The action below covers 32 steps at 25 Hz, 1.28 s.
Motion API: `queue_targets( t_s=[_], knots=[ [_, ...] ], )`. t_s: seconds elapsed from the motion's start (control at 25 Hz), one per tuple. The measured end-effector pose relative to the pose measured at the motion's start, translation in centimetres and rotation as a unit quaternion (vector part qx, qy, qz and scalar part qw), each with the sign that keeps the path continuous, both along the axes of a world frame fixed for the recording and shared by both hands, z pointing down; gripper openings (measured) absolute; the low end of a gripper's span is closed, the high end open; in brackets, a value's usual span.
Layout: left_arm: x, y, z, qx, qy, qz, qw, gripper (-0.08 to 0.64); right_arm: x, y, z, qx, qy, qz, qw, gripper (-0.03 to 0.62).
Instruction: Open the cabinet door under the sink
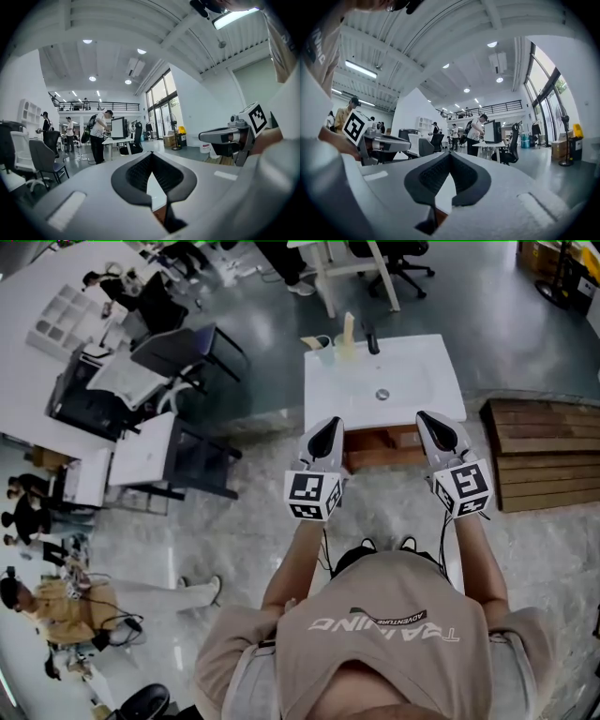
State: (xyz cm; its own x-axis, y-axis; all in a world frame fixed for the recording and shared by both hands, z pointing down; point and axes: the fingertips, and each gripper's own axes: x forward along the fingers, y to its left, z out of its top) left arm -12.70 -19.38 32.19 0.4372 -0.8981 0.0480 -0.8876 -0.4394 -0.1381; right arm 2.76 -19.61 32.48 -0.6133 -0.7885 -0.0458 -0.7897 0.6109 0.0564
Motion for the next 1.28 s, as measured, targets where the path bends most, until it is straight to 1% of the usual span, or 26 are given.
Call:
queue_targets(
  t_s=[0.08,0.32,0.4,0.6,0.76,0.84,1.0,1.12,1.28],
  knots=[
    [-0.7,0.0,-0.3,-0.001,0.003,-0.002,1.0,0.017,-0.4,0.1,-0.9,0.002,-0.01,0.002,1.0,0.002],
    [-2.3,-0.1,-1.4,0.005,0.012,-0.002,0.9999,0.017,-1.4,0.3,-1.8,0.02,0.019,0.019,0.999,0.002],
    [-2.9,0.0,-1.3,0.006,0.01,-0.003,0.9999,0.017,-1.8,0.6,-1.5,0.023,0.026,0.025,0.999,0.002],
    [-3.7,0.6,-0.3,0.001,0.013,-0.008,0.9999,0.017,-2.5,1.2,-0.2,0.02,0.06,0.034,0.997,0.002],
    [-4.0,0.6,-0.2,0.009,0.007,-0.007,0.9999,0.017,-2.6,0.6,-1.1,0.028,0.066,0.036,0.997,0.002],
    [-4.3,0.6,0.1,0.005,0.009,-0.006,0.9999,0.017,-2.6,0.6,-1.6,0.034,0.065,0.04,0.996,0.002],
    [-3.4,0.9,0.6,-0.002,0.01,0.012,0.9999,0.017,-2.0,0.9,-1.5,0.03,0.058,0.046,0.997,0.002],
    [-2.7,1.2,0.8,-0.005,0.006,0.033,0.9994,0.017,-1.8,1.0,-0.9,0.024,0.065,0.049,0.996,0.002],
    [-3.0,1.2,0.7,-0.004,0.01,0.034,0.9994,0.017,-1.8,1.3,-0.9,0.02,0.072,0.05,0.996,0.002]
  ],
)
